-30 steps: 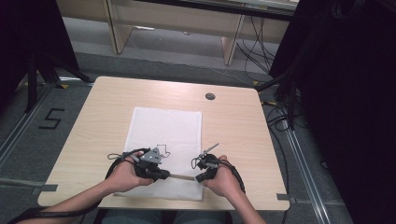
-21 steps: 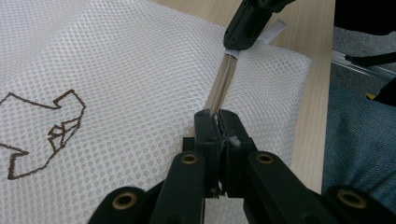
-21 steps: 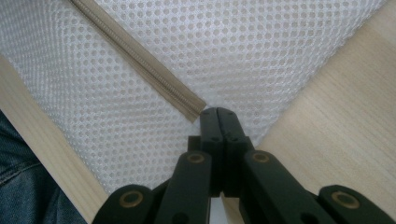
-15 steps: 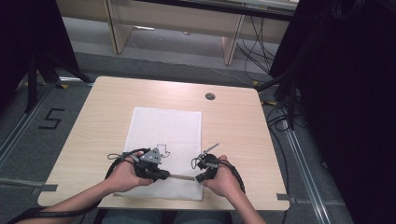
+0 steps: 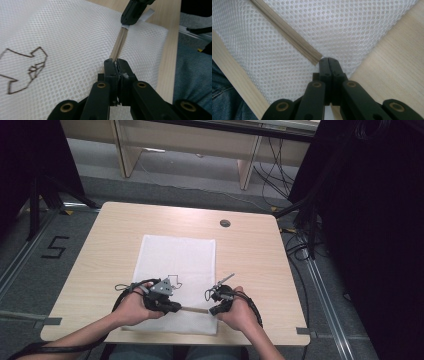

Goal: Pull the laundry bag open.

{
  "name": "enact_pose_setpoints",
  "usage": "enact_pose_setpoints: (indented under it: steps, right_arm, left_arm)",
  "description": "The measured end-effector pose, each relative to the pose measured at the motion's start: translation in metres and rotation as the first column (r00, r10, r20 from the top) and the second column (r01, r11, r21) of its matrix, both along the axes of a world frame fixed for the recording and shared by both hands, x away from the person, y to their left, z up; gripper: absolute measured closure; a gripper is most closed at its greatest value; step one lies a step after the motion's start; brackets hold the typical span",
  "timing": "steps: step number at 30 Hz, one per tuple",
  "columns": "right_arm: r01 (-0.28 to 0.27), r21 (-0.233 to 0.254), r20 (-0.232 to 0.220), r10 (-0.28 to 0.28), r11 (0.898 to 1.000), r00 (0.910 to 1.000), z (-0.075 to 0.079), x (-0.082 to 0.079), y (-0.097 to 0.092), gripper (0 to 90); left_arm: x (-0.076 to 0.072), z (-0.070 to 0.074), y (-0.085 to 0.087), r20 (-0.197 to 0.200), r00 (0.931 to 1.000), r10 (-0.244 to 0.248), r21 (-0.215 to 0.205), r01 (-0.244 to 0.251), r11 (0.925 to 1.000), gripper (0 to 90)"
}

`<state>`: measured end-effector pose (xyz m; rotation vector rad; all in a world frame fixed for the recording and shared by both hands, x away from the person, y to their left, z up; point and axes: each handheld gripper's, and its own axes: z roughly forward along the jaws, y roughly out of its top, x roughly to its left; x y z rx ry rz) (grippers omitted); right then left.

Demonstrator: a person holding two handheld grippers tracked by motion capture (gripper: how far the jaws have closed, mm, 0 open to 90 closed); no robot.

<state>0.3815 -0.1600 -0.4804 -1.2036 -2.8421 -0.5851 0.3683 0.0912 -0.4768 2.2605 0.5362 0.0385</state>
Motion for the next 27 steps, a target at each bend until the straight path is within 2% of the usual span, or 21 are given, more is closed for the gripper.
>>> enact_pose_setpoints:
  steps: [2, 5, 8, 9, 16, 18, 22, 23, 25, 26, 27]
  right_arm:
    - [-0.01, 0.003, 0.008, 0.01, 1.0, 0.9999, 0.0, 0.0, 0.0, 90.0]
    - [-0.002, 0.003, 0.003, 0.002, 1.0, 1.0, 0.0, 0.0, 0.0, 90.0]
    - [0.01, 0.005, -0.007, -0.01, 1.0, 0.9999, 0.0, -0.001, 0.001, 90.0]
    - [0.009, 0.004, -0.007, -0.009, 1.0, 0.9999, 0.0, -0.001, 0.001, 90.0]
    - [-0.005, 0.006, 0.005, 0.005, 1.0, 1.0, 0.0, 0.001, -0.001, 90.0]
    - [-0.004, 0.006, 0.003, 0.004, 1.0, 1.0, 0.0, 0.001, 0.0, 90.0]
    - [-0.005, 0.005, 0.003, 0.005, 1.0, 1.0, 0.0, 0.0, 0.0, 90.0]
    - [0.004, 0.004, -0.004, -0.004, 1.0, 1.0, 0.0, 0.0, 0.0, 90.0]
    - [0.015, 0.002, -0.009, -0.015, 1.0, 0.9999, 0.0, 0.0, 0.0, 90.0]
    - [0.015, 0.002, -0.009, -0.015, 1.0, 0.9998, 0.0, 0.0, 0.0, 90.0]
    - [0.007, 0.004, -0.006, -0.007, 1.0, 1.0, 0.0, 0.0, 0.0, 90.0]
  left_arm:
    - [-0.001, 0.0, 0.002, -0.004, 1.0, -0.006, -0.011, 0.006, 0.9999, 87.2]
    - [-0.001, -0.002, 0.009, -0.014, 0.9999, 0.009, -0.005, -0.01, 0.9999, 87.2]
    - [0.0, -0.001, 0.011, -0.005, 1.0, -0.001, -0.008, 0.001, 1.0, 87.2]
    - [-0.001, -0.002, 0.012, -0.018, 0.9997, 0.015, -0.013, -0.016, 0.9998, 87.2]
    - [0.0, -0.001, 0.017, -0.006, 1.0, 0.008, -0.004, -0.008, 1.0, 87.2]
    - [-0.002, -0.001, 0.018, -0.017, 0.9995, 0.025, 0.0, -0.025, 0.9997, 87.2]
    - [-0.001, -0.001, 0.02, -0.007, 0.9999, 0.013, 0.0, -0.014, 0.9999, 87.2]
    - [-0.002, -0.001, 0.02, -0.018, 0.9993, 0.032, -0.001, -0.032, 0.9995, 87.2]
    - [-0.001, 0.0, 0.023, -0.01, 0.9997, 0.024, 0.005, -0.024, 0.9997, 87.2]
    - [-0.001, -0.001, 0.025, -0.025, 0.9991, 0.034, -0.007, -0.035, 0.9994, 87.2]
    - [-0.001, -0.001, 0.026, -0.022, 0.9991, 0.036, -0.003, -0.036, 0.9994, 87.2]
